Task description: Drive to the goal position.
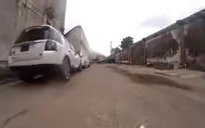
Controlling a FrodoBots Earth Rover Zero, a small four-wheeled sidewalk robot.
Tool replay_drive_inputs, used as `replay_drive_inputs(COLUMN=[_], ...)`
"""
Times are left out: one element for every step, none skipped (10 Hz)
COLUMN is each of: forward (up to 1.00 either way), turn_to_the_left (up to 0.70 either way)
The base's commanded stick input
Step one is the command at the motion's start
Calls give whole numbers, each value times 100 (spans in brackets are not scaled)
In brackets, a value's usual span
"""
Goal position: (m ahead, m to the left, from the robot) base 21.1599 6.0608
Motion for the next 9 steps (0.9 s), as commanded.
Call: replay_drive_inputs(forward=[30,30,30,30,30,30,30,30,30], turn_to_the_left=[0,0,0,0,0,0,0,0,0])
